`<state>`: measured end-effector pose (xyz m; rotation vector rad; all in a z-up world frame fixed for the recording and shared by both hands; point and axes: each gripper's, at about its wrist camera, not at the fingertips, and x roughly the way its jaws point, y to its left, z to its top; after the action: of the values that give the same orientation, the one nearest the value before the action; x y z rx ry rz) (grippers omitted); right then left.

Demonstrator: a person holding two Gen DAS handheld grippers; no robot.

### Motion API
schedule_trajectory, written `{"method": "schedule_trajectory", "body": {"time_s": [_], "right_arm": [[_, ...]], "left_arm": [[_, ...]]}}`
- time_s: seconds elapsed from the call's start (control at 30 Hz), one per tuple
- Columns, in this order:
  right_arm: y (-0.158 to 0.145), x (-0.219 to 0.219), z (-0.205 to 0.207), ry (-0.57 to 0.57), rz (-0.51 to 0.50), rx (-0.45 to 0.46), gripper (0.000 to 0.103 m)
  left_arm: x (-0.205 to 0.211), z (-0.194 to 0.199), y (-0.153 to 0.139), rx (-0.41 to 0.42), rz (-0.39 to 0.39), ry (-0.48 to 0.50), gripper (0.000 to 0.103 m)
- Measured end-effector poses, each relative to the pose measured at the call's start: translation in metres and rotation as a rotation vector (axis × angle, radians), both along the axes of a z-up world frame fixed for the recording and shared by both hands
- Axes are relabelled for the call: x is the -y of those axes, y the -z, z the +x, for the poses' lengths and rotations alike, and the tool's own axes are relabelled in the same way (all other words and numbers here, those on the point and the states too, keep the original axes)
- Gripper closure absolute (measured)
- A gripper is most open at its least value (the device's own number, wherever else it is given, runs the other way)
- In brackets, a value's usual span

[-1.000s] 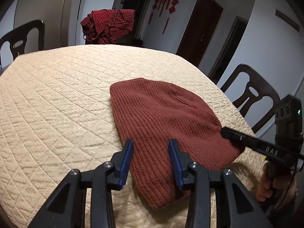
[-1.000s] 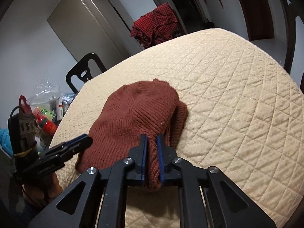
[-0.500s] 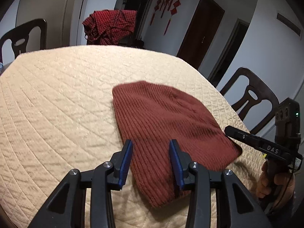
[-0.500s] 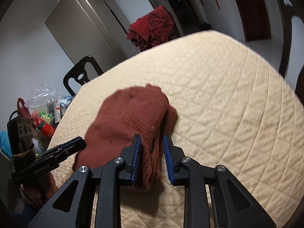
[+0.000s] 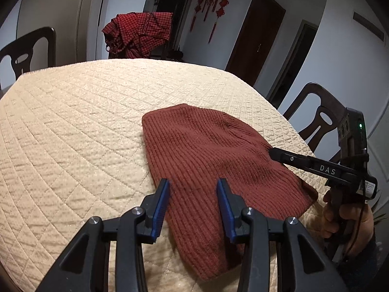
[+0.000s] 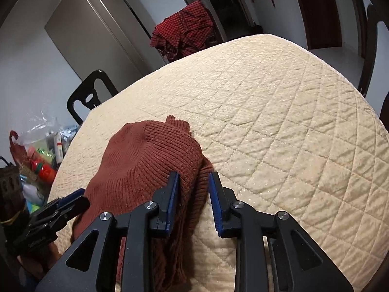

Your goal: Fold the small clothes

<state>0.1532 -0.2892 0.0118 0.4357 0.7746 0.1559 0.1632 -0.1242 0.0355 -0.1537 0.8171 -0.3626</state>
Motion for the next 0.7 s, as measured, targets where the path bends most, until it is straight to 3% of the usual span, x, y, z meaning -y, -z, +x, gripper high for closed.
{"method": "schedule_trajectory", "body": {"time_s": [0.07, 0.23, 0.33, 0.37, 0.5, 0.7], "right_arm": [[-0.001, 0.003, -0.005, 0.005, -0.007, 0.007, 0.076], [-0.001, 0.011, -0.014, 0.009, 0.055, 0.017, 0.074], [-0.001, 0.01, -0.013, -0.013, 0.084, 0.022, 0.052], [0.0, 0.01, -0.011, -0.014, 0.092, 0.02, 0.049], [0.009, 0.009, 0.002, -0.028, 0.119, -0.019, 0.049], [0.013, 0.014, 0.015, -0.064, 0.179, -0.008, 0.049]], "left_arm": [[-0.007, -0.001, 0.001, -0.008, -0.012, -0.016, 0.053], [-0.018, -0.001, 0.002, -0.027, -0.058, -0.041, 0.053], [-0.019, 0.003, 0.005, -0.039, -0.078, -0.037, 0.053], [-0.019, 0.004, 0.006, -0.044, -0.087, -0.036, 0.053], [-0.019, 0.01, 0.015, -0.077, -0.128, -0.026, 0.047], [-0.02, 0.012, 0.021, -0.095, -0.153, -0.023, 0.043]]}}
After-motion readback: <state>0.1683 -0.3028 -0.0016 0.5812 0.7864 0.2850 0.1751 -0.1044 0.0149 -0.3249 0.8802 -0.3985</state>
